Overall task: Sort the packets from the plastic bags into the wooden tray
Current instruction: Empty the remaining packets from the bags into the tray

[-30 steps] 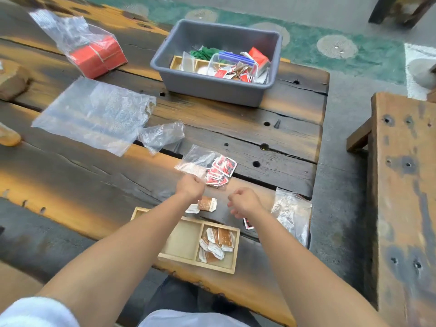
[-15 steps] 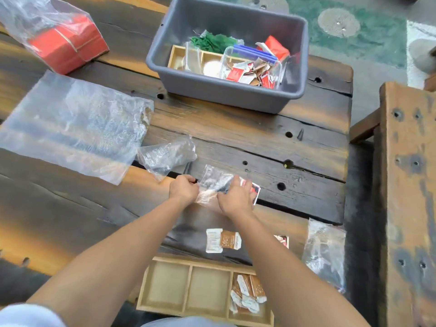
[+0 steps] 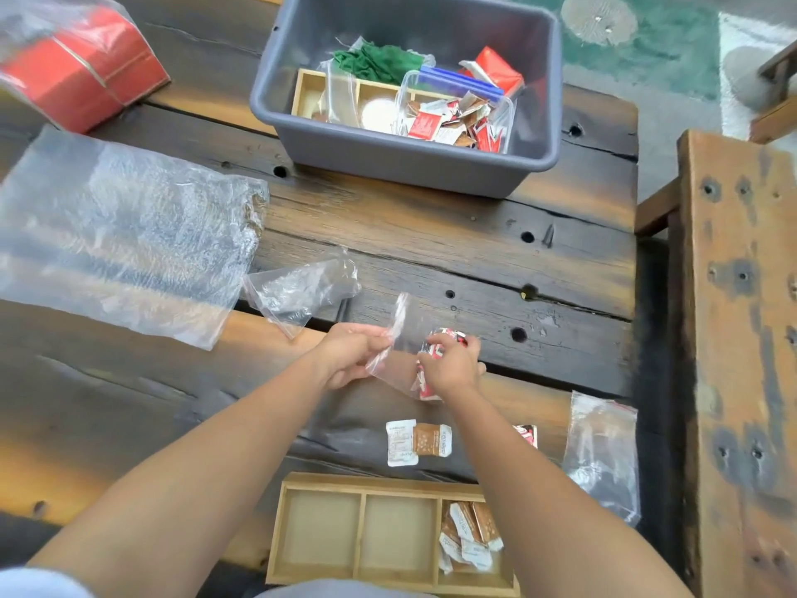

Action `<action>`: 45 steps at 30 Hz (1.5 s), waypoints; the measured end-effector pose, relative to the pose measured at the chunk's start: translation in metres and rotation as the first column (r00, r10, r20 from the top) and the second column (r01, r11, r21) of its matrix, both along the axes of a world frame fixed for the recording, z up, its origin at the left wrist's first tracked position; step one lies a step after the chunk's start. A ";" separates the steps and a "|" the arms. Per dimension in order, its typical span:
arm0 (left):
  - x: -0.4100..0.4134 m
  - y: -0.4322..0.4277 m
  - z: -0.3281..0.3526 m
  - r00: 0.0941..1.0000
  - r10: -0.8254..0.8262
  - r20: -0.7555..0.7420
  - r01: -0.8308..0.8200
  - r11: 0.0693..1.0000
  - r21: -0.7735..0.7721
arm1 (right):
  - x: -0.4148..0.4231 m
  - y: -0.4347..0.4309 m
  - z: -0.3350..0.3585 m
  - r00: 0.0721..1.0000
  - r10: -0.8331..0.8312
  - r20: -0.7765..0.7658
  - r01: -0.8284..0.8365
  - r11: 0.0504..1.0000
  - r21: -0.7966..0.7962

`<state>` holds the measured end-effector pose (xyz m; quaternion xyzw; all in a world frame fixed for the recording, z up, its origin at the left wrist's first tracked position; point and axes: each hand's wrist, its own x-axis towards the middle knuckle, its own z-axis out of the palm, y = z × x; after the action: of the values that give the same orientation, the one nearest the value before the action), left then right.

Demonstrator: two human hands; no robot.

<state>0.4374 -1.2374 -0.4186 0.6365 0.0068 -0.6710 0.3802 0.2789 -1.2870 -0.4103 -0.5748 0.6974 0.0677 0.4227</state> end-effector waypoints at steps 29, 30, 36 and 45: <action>-0.151 0.101 0.139 0.972 0.198 -0.126 -0.227 0.930 -0.289 | -0.135 0.064 0.135 0.530 -0.261 0.807 0.041 0.958 0.283; -0.154 0.105 0.138 0.964 0.237 -0.122 -0.263 0.919 -0.293 | -0.139 0.065 0.136 0.535 -0.263 0.803 0.038 0.957 0.288; -0.165 0.127 0.131 0.892 0.288 0.349 -0.178 0.933 -0.313 | -0.165 0.064 0.135 0.668 -0.185 0.721 0.096 0.982 0.163; -0.194 0.123 0.161 0.443 0.262 0.857 -0.055 0.962 -0.266 | -0.184 0.082 0.131 0.872 0.248 0.421 -0.076 0.919 -0.386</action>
<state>0.2430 -1.1142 -0.2577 0.8467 -0.1988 -0.2006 0.4509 0.0947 -1.2055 -0.2794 -0.6987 0.5257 -0.1631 0.4571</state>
